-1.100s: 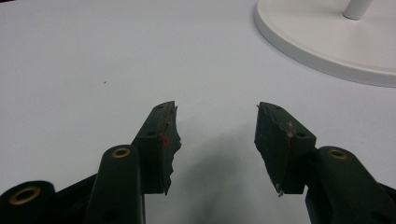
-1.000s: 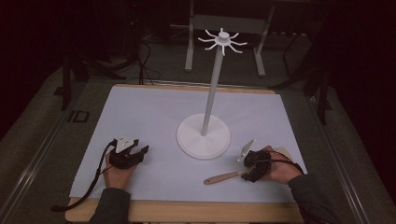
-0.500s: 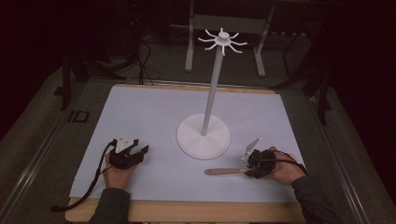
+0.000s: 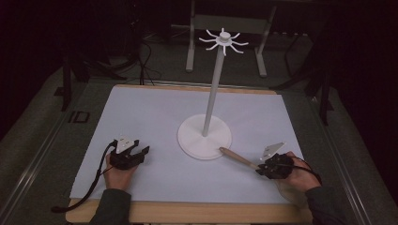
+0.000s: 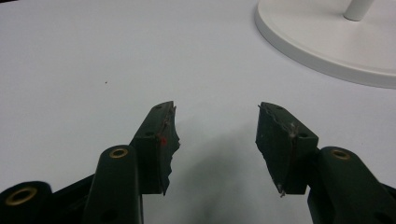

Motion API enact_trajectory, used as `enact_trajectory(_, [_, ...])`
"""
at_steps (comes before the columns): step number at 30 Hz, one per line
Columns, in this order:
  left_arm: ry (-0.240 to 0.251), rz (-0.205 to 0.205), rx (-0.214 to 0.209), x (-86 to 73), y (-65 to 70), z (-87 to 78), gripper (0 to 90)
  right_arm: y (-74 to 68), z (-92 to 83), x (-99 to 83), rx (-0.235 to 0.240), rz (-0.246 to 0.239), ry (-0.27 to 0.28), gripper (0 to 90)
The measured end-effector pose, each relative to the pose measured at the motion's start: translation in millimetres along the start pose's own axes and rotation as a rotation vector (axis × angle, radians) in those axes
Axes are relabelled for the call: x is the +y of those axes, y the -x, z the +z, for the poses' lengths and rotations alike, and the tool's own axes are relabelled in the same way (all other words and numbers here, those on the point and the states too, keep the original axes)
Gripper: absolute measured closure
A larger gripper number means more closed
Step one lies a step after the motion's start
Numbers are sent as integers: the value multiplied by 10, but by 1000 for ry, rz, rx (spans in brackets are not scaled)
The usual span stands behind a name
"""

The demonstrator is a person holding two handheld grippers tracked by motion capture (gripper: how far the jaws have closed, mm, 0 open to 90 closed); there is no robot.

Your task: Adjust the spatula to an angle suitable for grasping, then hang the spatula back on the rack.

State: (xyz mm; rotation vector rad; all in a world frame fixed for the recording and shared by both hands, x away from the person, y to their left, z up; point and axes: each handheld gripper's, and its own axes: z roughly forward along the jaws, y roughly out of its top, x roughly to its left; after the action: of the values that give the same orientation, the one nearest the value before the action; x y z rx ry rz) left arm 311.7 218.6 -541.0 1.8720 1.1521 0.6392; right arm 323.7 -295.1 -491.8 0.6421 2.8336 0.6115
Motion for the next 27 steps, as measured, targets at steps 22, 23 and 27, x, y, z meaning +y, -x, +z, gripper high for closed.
enact_trajectory(22, [-3,-10,-7,2,-10,7,475,374,140,278,-128,300,-125,644])
enact_trajectory(23, [-3,-9,-7,2,-9,7,475,374,140,278,-128,300,-125,644])
enact_trajectory(27, [-4,-11,-9,2,-12,8,474,435,226,439,-111,280,-217,654])
